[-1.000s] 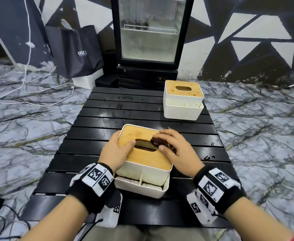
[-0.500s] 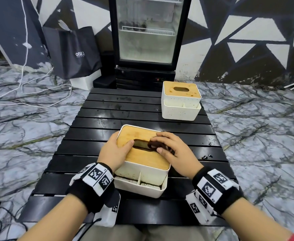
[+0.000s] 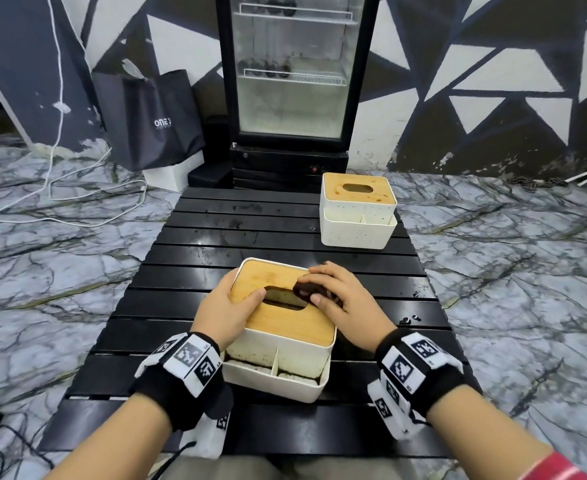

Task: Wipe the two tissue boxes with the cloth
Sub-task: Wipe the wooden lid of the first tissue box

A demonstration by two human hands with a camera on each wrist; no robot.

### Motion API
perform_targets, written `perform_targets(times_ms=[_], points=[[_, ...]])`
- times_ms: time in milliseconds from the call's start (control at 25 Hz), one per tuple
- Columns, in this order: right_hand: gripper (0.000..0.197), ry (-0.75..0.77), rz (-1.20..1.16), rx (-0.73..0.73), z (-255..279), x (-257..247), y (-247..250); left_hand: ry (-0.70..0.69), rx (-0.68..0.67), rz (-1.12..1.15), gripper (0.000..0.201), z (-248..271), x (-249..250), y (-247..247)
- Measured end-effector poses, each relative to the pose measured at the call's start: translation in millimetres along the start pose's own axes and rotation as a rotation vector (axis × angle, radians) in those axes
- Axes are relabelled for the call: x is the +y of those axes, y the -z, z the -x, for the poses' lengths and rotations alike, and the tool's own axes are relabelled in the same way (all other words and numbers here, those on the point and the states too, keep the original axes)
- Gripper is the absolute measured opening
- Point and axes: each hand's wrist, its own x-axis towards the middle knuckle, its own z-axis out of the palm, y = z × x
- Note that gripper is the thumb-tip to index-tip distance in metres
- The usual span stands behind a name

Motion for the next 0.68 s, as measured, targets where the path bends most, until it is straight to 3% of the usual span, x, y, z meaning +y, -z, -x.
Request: perform_targets(times_ms=[120, 200, 320, 400, 520, 600, 680], points=[[0.031, -0.05, -0.005, -0.01, -4, -1, 1, -0.012, -0.039, 0.006, 0.049, -1, 0, 2], [0.032, -0.066, 0.001, 0.005, -3, -4, 1, -0.031, -0.047, -0.037, 0.063, 1, -2, 3], [0.031, -0.11, -0.009, 0.08, 0, -12, -2, -0.28, -0.005, -0.184, 0.082, 14, -4, 8], [0.031, -0.154, 0.008, 0.159, 2, -19, -7, -0.425, -0.061, -0.313, 0.089, 25, -7, 8], [0.03, -0.208, 0.027, 0.193, 8, -27, -9, -0.443, -0.125, -0.462, 0.094, 26, -15, 7], [0.03, -0.231, -0.018, 0.155, 14, -31, -4, -0.41, -0.166, -0.501, 0.087, 21, -17, 13], [0.029, -0.248, -0.056, 0.123, 22, -36, 2, -0.34, -0.222, -0.516, 0.06, 17, -13, 22]])
